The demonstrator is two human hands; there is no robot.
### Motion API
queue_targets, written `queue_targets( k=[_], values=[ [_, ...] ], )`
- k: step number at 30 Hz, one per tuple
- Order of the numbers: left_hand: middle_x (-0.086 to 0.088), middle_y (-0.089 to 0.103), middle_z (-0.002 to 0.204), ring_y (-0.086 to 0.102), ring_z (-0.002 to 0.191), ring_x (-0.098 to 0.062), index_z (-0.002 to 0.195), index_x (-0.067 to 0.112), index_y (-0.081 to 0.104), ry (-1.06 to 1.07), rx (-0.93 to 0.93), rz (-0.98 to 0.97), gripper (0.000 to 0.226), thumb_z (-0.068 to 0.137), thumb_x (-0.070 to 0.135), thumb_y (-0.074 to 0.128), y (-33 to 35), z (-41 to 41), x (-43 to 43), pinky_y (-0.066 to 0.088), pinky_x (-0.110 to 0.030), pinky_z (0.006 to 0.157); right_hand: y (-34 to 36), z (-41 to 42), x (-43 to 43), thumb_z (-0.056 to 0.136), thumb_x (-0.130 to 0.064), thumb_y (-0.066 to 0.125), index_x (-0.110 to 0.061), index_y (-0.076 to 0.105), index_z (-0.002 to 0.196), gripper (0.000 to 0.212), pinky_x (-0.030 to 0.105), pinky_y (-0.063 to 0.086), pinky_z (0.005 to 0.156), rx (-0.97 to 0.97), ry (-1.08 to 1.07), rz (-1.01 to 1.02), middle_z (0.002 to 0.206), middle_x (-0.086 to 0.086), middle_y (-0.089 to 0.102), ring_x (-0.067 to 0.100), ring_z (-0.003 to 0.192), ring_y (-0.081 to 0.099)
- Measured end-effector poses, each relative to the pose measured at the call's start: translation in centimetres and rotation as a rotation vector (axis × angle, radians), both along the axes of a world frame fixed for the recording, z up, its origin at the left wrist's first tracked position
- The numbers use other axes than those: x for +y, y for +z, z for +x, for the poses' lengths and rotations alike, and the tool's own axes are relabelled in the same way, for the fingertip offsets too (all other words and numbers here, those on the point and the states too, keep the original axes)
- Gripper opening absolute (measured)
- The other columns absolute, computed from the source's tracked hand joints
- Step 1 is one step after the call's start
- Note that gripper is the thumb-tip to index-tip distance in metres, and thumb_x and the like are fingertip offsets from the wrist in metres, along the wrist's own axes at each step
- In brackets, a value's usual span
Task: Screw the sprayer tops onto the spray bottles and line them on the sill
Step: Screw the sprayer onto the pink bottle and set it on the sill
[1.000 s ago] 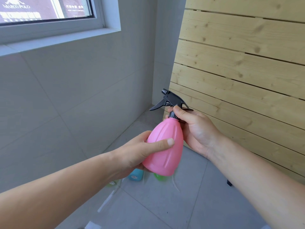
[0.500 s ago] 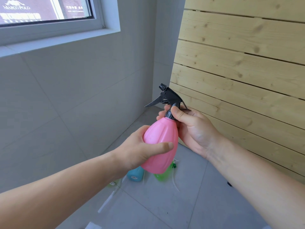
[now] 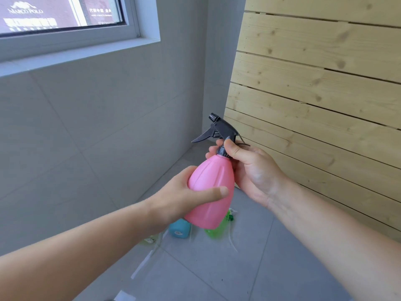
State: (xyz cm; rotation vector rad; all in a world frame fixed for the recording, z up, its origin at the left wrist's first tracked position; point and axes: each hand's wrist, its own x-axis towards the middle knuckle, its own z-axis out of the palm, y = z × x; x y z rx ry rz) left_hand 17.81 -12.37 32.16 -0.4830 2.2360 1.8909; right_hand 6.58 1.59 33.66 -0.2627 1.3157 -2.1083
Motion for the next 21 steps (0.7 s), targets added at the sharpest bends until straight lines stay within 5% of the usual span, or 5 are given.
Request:
queue_targets(
  k=[4,17,21],
  values=[
    [-0.006,0.078,0.120,0.075,0.108,-0.027,0.126,0.029,0.066,-0.159,-0.013,0.244,0.066,0.064,0.048,0.080,0.1,0.2,-0.6,0.057,-0.052,0.098,0.9,-0.2,1.0,0.089,-0.024,0.058,-0.005,0.063,0.106,0.025,0.035,0.059,0.087,-0.006,0.130,-0.068,0.094,0.011,0.073,0.026,0.098,0.073],
    [0.001,0.077,0.109,0.076,0.091,-0.012,0.121,0.029,0.064,0.014,0.111,0.027,0.077,0.050,0.050,0.083,-0.6,-0.2,-0.8,0.062,-0.026,0.070,0.2,0.5,-0.9,0.095,-0.017,0.057,-0.006,0.066,0.100,0.015,0.042,0.054,0.096,0.031,0.016,-0.022,0.090,0.012,0.072,0.028,0.100,0.068],
    [0.002,0.075,0.111,0.076,0.091,-0.012,0.122,0.031,0.062,0.049,0.099,0.023,0.074,0.054,0.050,0.086,0.0,-0.1,-1.2,0.059,-0.023,0.066,0.1,0.0,-1.3,0.086,-0.030,0.063,-0.006,0.066,0.109,0.034,0.042,0.052,0.100,0.072,0.021,0.024,0.107,0.014,0.075,0.023,0.102,0.070]
  ],
)
